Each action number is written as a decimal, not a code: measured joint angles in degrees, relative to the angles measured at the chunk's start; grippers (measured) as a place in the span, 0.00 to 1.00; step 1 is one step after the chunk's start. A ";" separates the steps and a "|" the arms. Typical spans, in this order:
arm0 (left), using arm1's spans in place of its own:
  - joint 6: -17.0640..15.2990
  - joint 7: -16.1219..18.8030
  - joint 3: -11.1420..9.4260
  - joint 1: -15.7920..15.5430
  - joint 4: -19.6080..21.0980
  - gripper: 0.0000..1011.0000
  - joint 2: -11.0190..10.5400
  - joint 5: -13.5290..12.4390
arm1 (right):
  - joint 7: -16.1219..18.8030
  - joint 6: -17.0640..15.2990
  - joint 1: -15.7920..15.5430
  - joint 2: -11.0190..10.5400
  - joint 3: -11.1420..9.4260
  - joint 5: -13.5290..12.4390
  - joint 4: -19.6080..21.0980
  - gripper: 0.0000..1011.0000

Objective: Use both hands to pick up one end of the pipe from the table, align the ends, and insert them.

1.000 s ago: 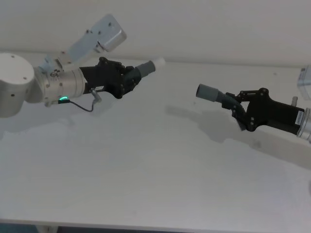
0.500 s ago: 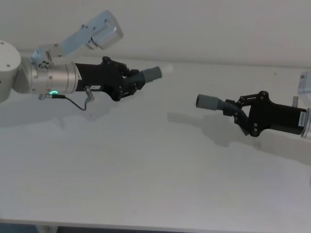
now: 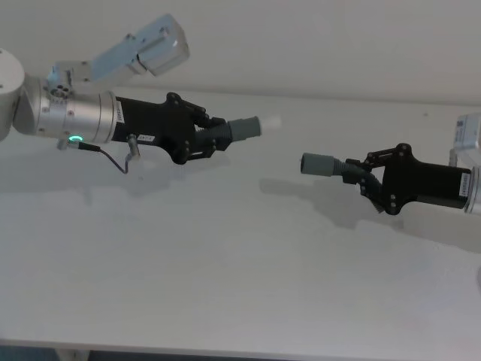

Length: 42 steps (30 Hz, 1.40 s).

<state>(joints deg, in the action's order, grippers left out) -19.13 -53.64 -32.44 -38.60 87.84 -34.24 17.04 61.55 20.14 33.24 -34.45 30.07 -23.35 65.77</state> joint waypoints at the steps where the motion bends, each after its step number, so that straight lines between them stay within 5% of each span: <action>1: 0.04 -0.37 -0.11 -0.11 -0.07 0.30 -0.03 0.12 | 0.00 0.01 0.05 0.00 0.07 0.04 -0.03 0.16; 18: 0.50 -4.08 -2.50 -2.42 -2.13 0.30 -0.19 1.16 | -0.04 0.15 1.07 -0.06 1.03 0.10 -0.62 0.16; 42: 0.43 -4.80 -4.58 -3.83 -4.61 0.30 0.58 1.94 | -1.17 -0.70 1.43 -0.42 1.42 -1.47 1.56 0.16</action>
<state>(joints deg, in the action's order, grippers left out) -18.70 -58.44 -37.02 -42.43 83.23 -33.66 18.99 60.38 19.44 34.67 -34.86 31.49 -24.82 67.33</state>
